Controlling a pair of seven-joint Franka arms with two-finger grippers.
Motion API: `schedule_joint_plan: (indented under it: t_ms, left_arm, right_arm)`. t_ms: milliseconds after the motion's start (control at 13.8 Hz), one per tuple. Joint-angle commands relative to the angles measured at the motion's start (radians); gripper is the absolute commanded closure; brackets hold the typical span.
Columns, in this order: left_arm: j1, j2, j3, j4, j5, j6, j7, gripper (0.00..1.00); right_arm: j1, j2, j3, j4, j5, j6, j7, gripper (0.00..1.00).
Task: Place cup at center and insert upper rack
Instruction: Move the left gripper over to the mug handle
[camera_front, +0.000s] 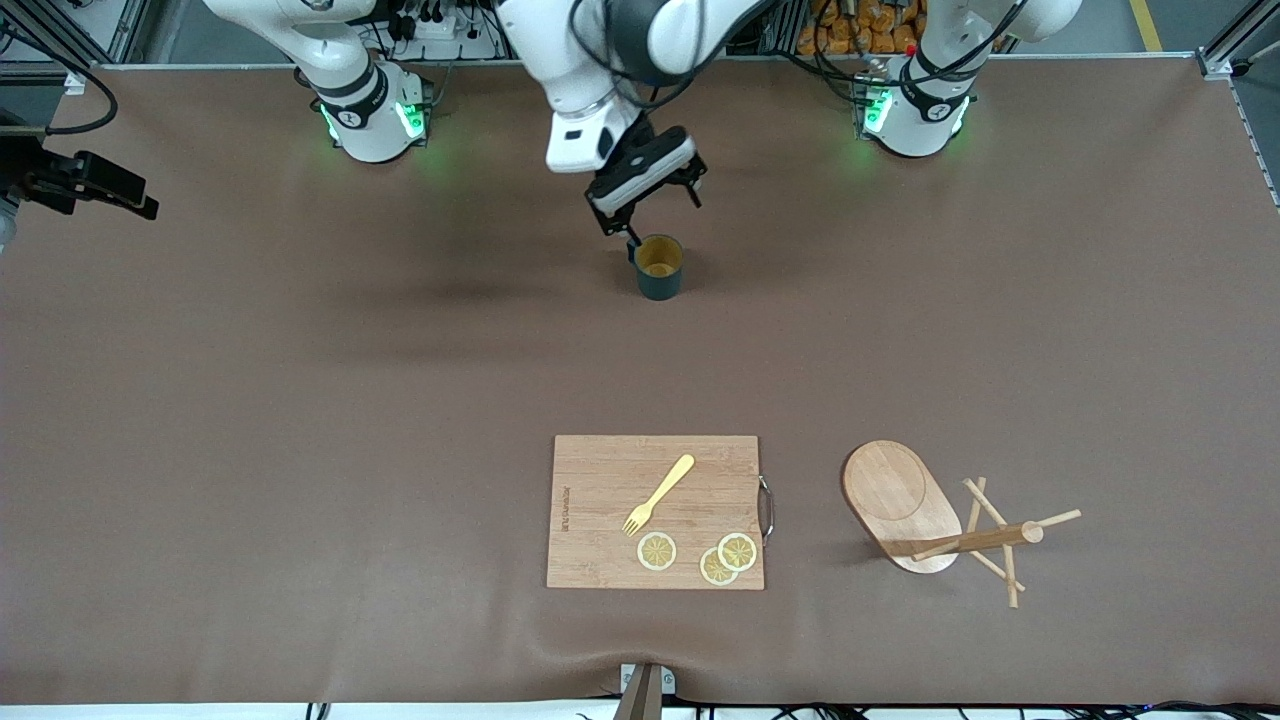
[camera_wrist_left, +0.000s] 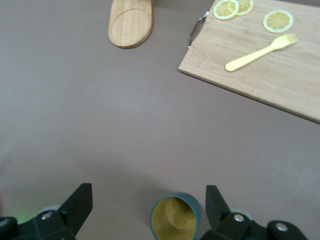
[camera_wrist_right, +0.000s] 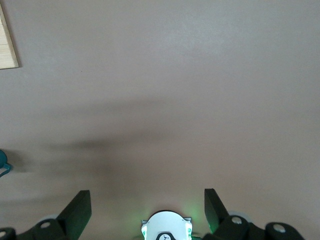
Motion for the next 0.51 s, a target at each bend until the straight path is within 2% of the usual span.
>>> schedule_joint_plan:
  t_ms: [0, 145, 434]
  left_arm:
    - [-0.04, 0.061, 0.012, 0.058, 0.045, -0.015, -0.003, 0.0]
    - [-0.069, 0.089, 0.012, 0.058, 0.045, -0.017, -0.025, 0.0]
    - [-0.147, 0.176, 0.017, 0.056, 0.059, -0.018, -0.193, 0.0]
  right_arm:
    - [-0.018, -0.018, 0.016, -0.018, -0.013, -0.004, 0.008, 0.0]
    - [-0.023, -0.017, 0.015, -0.02, -0.013, -0.004, 0.008, 0.0]
    - [-0.035, -0.015, 0.016, -0.029, -0.011, 0.002, 0.008, 0.0]
